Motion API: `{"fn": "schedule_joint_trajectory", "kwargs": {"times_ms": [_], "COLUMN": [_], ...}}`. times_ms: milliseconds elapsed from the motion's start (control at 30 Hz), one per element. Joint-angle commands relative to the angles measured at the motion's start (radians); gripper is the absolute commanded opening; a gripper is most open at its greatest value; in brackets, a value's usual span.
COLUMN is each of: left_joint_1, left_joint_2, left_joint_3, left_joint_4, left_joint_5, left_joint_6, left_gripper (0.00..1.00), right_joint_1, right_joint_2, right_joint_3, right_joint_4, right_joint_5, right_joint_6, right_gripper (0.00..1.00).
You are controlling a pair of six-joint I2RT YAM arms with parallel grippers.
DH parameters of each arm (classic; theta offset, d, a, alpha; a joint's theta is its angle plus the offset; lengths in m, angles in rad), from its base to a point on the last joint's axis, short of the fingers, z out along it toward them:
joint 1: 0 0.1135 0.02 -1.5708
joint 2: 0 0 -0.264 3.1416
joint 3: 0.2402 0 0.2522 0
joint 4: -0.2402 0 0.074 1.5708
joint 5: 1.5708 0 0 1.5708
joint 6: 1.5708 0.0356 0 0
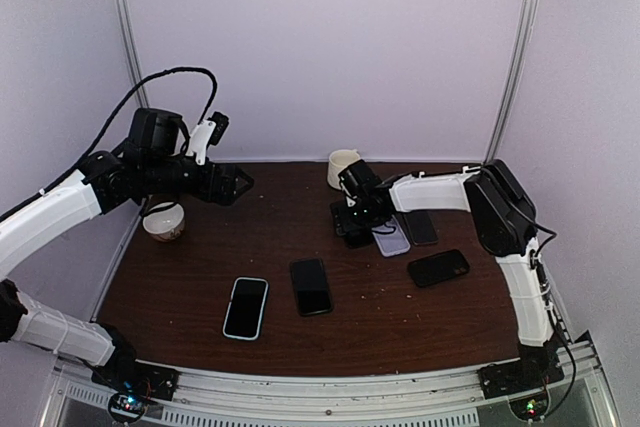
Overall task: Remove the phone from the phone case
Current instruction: Place the phone at the center of the board, then pick up the phone with the phone case at the center of the board.
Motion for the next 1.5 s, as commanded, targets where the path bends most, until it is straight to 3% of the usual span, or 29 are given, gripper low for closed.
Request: {"fn": "schedule_joint_trajectory", "kwargs": {"times_ms": [0, 433, 600, 933, 1133, 1267, 1467], "left_joint_1": [0.005, 0.005, 0.01, 0.083, 0.094, 0.094, 0.094], "left_joint_2": [-0.015, -0.031, -0.038, -0.015, -0.006, -0.003, -0.003], "left_joint_3": [0.001, -0.004, -0.001, -0.01, -0.013, -0.013, -0.013], "left_joint_4": [0.04, 0.038, 0.009, -0.009, -0.005, -0.006, -0.006], "left_joint_5": [0.009, 0.01, -0.123, -0.158, -0.152, -0.142, -0.145], "left_joint_6": [0.019, 0.05, 0.078, 0.048, 0.052, 0.059, 0.069], "left_gripper": [0.95, 0.95, 0.97, 0.97, 0.98, 0.98, 0.98], "right_joint_1": [-0.007, 0.017, 0.069, 0.195, 0.297, 0.345, 0.402], "right_joint_2": [0.02, -0.046, -0.114, -0.222, -0.274, -0.239, -0.135], "right_joint_3": [0.047, 0.047, 0.034, 0.036, -0.018, 0.005, 0.092], "right_joint_4": [0.006, 0.006, -0.057, -0.418, -0.482, -0.525, -0.601], "right_joint_5": [0.005, -0.005, 0.053, 0.148, 0.076, -0.023, -0.047], "right_joint_6": [0.013, 0.003, 0.009, 0.292, 0.413, 0.487, 0.504], "right_gripper": [0.83, 0.88, 0.98, 1.0, 0.99, 1.0, 0.99]}}
